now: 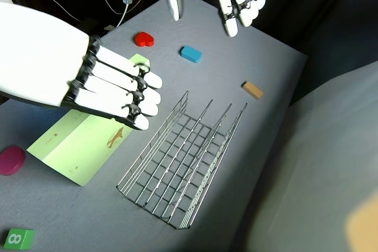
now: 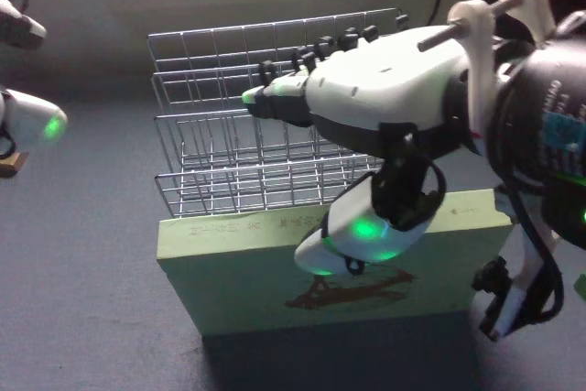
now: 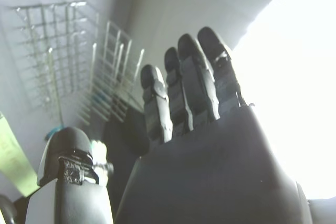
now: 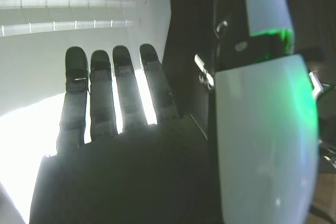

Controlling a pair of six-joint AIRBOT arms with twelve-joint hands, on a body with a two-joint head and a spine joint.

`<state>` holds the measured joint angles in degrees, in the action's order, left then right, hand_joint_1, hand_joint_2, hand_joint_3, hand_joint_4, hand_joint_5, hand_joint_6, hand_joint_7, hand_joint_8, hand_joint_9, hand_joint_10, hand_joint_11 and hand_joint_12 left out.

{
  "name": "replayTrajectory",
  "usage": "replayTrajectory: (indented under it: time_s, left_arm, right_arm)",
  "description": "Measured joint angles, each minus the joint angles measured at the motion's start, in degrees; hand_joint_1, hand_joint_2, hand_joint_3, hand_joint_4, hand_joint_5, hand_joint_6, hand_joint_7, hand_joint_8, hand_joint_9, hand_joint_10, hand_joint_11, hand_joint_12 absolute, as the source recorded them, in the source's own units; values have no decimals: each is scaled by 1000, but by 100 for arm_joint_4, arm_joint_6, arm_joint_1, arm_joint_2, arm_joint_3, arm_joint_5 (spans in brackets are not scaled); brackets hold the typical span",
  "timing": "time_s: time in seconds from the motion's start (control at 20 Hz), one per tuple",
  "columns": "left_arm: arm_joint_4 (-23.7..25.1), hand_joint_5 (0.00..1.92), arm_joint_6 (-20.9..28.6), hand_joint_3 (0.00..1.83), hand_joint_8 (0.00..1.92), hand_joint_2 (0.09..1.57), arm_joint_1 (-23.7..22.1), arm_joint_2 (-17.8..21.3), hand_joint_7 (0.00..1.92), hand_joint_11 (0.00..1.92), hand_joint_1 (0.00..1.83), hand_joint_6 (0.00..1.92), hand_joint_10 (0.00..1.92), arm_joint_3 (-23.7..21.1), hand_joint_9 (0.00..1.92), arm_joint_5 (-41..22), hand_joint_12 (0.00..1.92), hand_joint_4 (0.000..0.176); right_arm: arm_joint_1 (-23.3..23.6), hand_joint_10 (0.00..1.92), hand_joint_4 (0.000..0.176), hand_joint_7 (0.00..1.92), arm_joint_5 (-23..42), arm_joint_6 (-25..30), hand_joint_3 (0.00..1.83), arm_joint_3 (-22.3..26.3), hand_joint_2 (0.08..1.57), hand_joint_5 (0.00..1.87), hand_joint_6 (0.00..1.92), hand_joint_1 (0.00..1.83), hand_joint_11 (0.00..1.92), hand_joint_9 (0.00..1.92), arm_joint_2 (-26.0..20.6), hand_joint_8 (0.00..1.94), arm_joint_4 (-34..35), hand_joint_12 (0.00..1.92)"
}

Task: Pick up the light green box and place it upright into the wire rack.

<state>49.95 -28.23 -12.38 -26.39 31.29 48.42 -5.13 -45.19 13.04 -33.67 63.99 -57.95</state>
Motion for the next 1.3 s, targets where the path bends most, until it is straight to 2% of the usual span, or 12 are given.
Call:
replayTrajectory:
  time_s: [0.1,0.2,0.55,0.85,1.0,1.1,1.15,1.2,1.3]
  left_arm:
    - [17,364,-398,4,1,1150,-44,0,308,0,189,2,2,0,305,44,681,82]
    - [-251,364,-789,3,1,1150,-42,0,308,0,188,2,2,0,305,90,682,82]
    - [-289,365,-929,5,1,1159,-44,0,309,0,192,2,2,0,307,127,685,82]
    - [-282,366,-946,5,1,1165,-46,0,311,0,182,2,1,0,304,184,687,83]
    - [-284,367,-949,5,1,1166,-92,0,311,0,180,1,0,0,303,243,683,82]
    - [-293,366,-949,5,1,1167,-92,0,311,0,179,1,0,0,303,267,683,81]
    - [-291,366,-949,4,1,1167,-92,0,311,0,179,1,0,0,304,264,682,80]
    - [-284,367,-949,4,1,1167,-92,0,312,0,179,1,0,0,304,267,683,80]
    - [-273,367,-949,4,1,1167,-98,0,312,0,179,1,0,-59,304,308,683,80]
  right_arm:
    - [17,0,45,84,-9,-229,0,-153,929,102,3,839,0,58,197,1,157,502]
    - [17,0,45,82,-55,-422,0,-297,929,101,2,843,0,57,376,0,459,505]
    - [-103,1,44,65,-249,-737,0,-730,916,104,3,837,0,53,702,0,743,525]
    - [-197,5,44,65,-291,-813,0,-752,901,113,4,828,0,67,776,0,885,553]
    - [-258,10,41,95,-293,-793,0,-789,892,142,7,828,0,110,793,5,848,670]
    - [-302,20,16,156,-291,-796,5,-791,919,199,14,855,0,179,793,13,850,805]
    - [-308,18,0,227,-297,-796,4,-791,929,248,12,875,0,240,793,11,870,921]
    - [-321,23,0,320,-284,-796,8,-791,970,313,13,906,26,326,793,9,837,1048]
    - [-323,36,0,511,-280,-793,7,-811,1045,466,18,1028,204,517,804,10,822,1137]
